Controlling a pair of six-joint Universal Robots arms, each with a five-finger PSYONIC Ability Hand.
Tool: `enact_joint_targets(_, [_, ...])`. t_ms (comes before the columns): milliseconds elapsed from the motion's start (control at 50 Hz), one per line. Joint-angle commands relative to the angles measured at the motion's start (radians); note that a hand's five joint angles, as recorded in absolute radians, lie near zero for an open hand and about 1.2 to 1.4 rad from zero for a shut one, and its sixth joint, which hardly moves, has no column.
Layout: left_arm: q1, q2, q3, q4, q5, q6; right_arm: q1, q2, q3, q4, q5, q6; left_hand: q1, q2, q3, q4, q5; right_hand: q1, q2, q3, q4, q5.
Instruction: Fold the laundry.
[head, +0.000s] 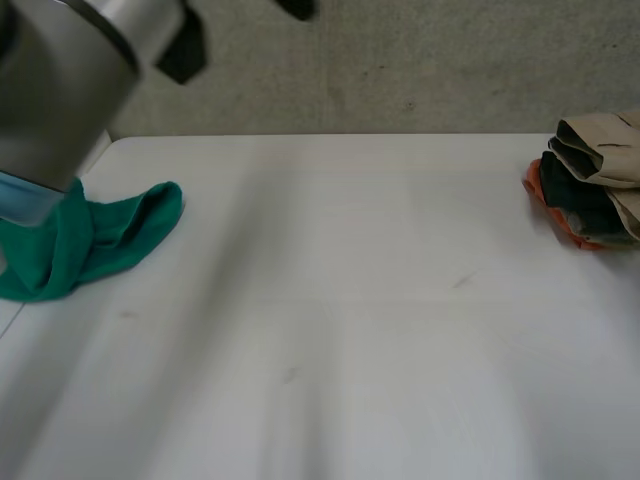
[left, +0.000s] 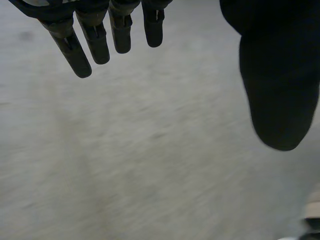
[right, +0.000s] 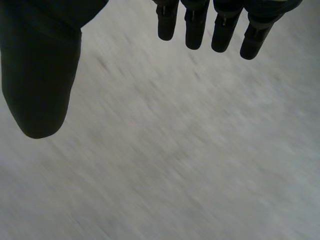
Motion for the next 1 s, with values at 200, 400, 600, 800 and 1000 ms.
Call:
enact_joint_targets(200, [0.412, -0.078, -0.417, 0.051, -0.123, 0.540, 0.476, 0.083, 0.278, 0.227, -0.028, -0.067, -0.012, -0.031, -0.034, -0.027, -0.047, -0.052, -0.040, -0.035, -0.034, -0.046])
enact_joint_targets(400, [0.561, -0.560, -0.175, 0.309, -0.110, 0.777, 0.479, 0.092, 0.364, 0.210, -0.028, -0.168, -0.012, -0.031, -0.034, -0.027, -0.047, -0.052, -0.040, -0.035, -0.034, -0.046])
enact_joint_targets(600, [0.637, -0.862, 0.111, 0.316, -0.006, 0.852, 0.468, 0.080, 0.437, 0.166, -0.028, -0.170, 0.796, 0.777, 0.774, 0.781, 0.761, -0.052, -0.040, -0.035, -0.034, -0.046])
enact_joint_targets(800, [0.537, -0.540, -0.059, 0.330, -0.003, 0.779, 0.465, 0.066, 0.445, 0.160, 0.005, -0.182, 1.209, 1.191, 1.187, 1.195, 1.174, -0.052, -0.040, -0.035, -0.034, -0.046])
enact_joint_targets(1000, [0.264, -0.086, -0.320, 0.217, 0.043, 0.299, 0.464, 0.028, 0.442, 0.163, 0.011, -0.176, 1.209, 1.191, 1.187, 1.195, 1.174, -0.052, -0.040, -0.035, -0.034, -0.046])
